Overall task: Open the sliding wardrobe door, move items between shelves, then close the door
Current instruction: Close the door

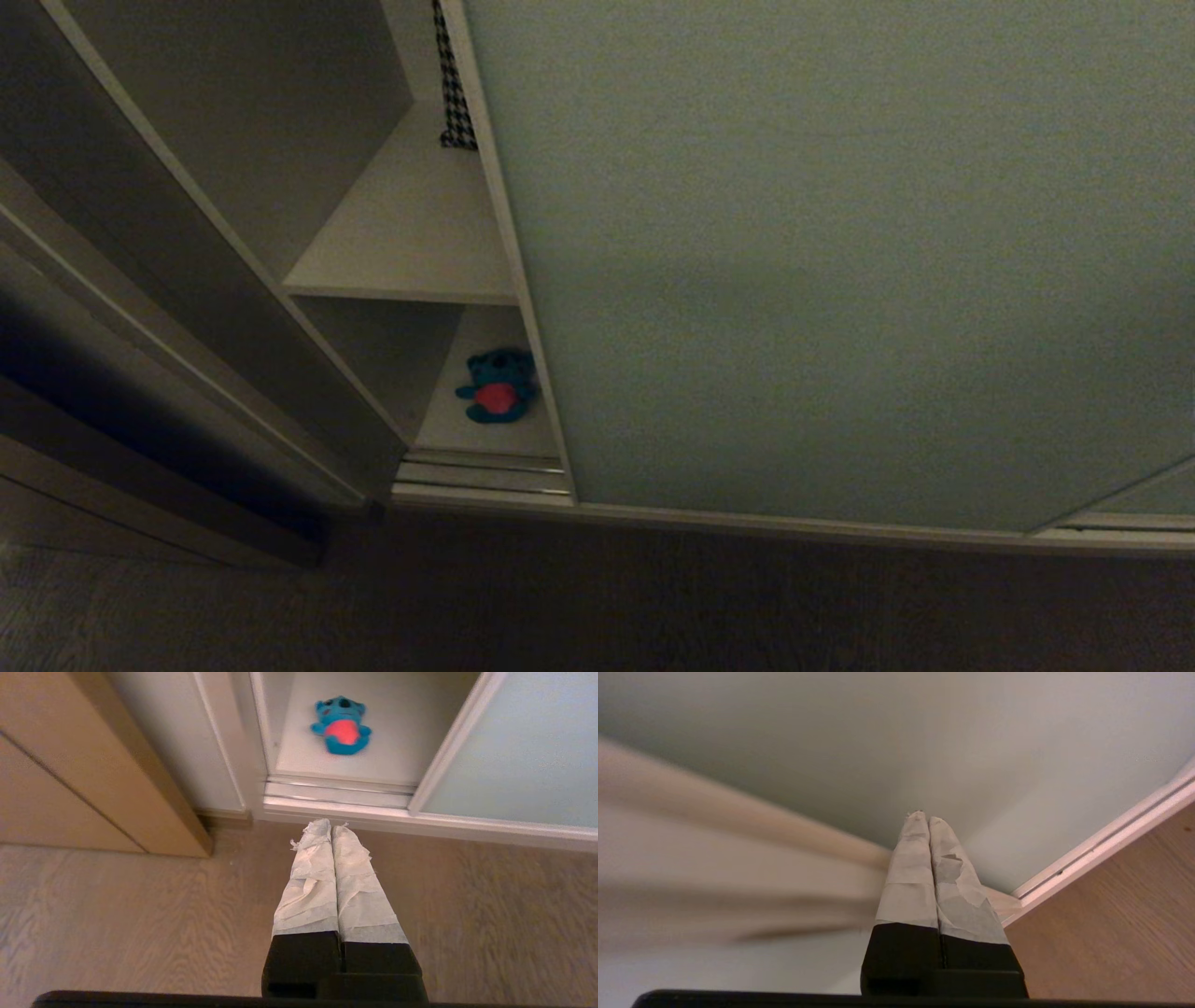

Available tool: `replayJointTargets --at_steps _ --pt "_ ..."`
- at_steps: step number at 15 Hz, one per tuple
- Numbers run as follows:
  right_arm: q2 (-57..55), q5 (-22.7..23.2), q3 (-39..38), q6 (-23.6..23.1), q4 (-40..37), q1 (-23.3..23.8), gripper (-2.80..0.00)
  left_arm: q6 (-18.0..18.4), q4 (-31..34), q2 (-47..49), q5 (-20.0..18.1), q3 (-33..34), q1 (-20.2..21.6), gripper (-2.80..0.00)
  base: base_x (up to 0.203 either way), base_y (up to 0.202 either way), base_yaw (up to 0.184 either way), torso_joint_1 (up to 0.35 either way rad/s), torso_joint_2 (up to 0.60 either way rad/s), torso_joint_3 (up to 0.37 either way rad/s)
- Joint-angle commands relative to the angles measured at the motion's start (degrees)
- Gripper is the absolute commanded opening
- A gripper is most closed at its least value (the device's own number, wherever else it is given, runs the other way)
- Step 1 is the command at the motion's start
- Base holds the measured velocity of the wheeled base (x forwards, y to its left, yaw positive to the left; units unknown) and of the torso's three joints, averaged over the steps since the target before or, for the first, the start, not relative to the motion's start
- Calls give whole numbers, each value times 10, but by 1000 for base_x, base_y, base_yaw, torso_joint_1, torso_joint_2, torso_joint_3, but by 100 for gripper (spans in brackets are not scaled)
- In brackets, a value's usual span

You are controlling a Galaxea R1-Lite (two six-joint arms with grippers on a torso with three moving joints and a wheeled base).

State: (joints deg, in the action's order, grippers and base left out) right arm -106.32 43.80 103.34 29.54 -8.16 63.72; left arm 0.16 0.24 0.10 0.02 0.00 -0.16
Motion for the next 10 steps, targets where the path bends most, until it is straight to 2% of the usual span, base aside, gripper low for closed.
replayJointTargets --at_steps 1,5,10 --pt "32 5 -25 2 -1 -9 -280 0 0 1 0 0 0 -280 0 0 0 0 0 0" --pt "76 11 -79 2 0 -19 -280 0 0 1 0 0 -1 -280 0 0 0 0 0 0" --pt "126 51 -142 -3 3 -28 -280 0 0 1 0 0 -1 -280 0 0 0 0 0 0"
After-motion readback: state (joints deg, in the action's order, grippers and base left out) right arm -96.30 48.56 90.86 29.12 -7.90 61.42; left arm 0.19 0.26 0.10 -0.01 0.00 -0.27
